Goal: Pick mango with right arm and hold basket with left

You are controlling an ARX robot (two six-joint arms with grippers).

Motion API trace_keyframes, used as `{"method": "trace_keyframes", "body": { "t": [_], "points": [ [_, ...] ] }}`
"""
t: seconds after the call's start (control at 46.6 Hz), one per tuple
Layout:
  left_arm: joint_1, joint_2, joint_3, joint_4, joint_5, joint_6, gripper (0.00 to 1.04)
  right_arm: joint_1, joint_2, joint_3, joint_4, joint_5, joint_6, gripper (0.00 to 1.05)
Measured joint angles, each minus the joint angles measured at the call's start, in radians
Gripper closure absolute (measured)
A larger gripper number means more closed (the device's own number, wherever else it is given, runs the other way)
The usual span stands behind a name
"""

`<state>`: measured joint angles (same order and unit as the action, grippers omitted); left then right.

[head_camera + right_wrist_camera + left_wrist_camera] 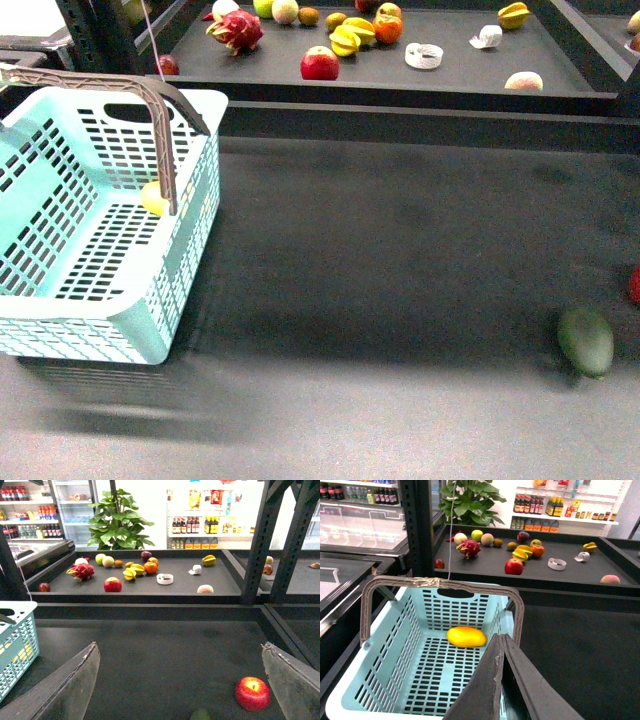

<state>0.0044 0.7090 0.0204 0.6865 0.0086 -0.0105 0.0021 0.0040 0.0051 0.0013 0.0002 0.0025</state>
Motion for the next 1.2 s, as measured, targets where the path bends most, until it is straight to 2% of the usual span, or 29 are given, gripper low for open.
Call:
{"method": "trace_keyframes", "body": {
  "t": [0.536,1.008,1.093,1.201],
  "points": [
    [-0.003,-0.367,-0.001,-0.341,-0.009,0.003,1.01,0.000,0.000,0.000,0.000,-0.001,0.000,0.08],
    [-0.003,-0.541,0.000,-0.515,-0.009,0.003,1.01,0.000,0.000,0.000,0.000,-0.001,0.000,0.08],
    [-0.003,-0.647,0.000,-0.654,-0.008,0.003,1.01,0.000,0.000,0.000,0.000,-0.001,0.000,0.08],
    [-0.003,-0.703,0.000,-0.683,-0.009,0.003,1.01,0.000,0.000,0.000,0.000,-0.001,0.000,0.08]
  ]
}}
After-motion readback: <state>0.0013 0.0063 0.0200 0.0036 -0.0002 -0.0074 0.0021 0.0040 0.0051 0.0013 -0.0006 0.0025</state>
